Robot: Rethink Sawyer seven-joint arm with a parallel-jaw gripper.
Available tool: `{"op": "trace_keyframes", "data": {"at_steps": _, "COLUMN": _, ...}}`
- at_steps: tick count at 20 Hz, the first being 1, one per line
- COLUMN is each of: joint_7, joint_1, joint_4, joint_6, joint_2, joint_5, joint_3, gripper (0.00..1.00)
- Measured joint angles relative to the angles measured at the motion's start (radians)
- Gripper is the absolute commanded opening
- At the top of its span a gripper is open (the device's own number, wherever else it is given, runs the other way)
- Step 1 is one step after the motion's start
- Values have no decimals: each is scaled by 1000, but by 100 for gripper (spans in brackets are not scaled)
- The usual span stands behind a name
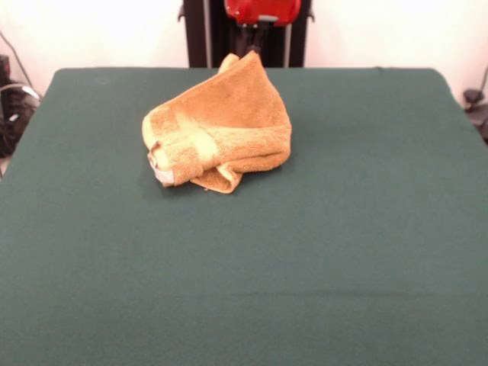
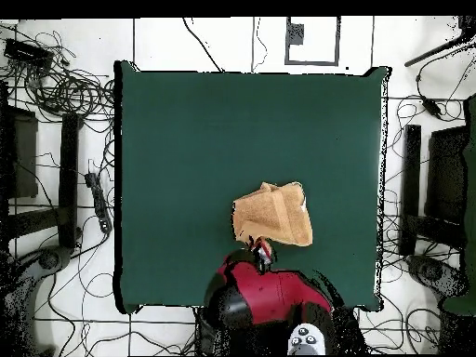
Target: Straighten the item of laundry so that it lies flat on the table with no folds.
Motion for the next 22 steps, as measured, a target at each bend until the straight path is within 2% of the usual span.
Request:
{"op": "trace_keyframes", "data": {"at_steps": 8, "joint_7": 0, "joint_1": -276, "joint_4": 95, "joint_6": -20, "joint_2": -59, "joint_5": 38, "joint_3": 133, "gripper": 0}}
{"op": "trace_keyframes", "data": {"at_steps": 10, "joint_7": 0, "joint_1": -296, "joint_4": 102, "joint_6": -20, "joint_2": -64, "joint_5": 45, "joint_3": 137, "gripper": 0}}
{"op": "trace_keyframes", "data": {"at_steps": 13, "joint_7": 0, "joint_1": -305, "joint_4": 103, "joint_6": -20, "joint_2": -67, "joint_5": 53, "joint_3": 137, "gripper": 0}}
{"op": "trace_keyframes", "data": {"at_steps": 22, "joint_7": 0, "joint_1": -210, "joint_4": 98, "joint_6": -20, "joint_2": -61, "joint_5": 68, "joint_3": 127, "gripper": 0}}
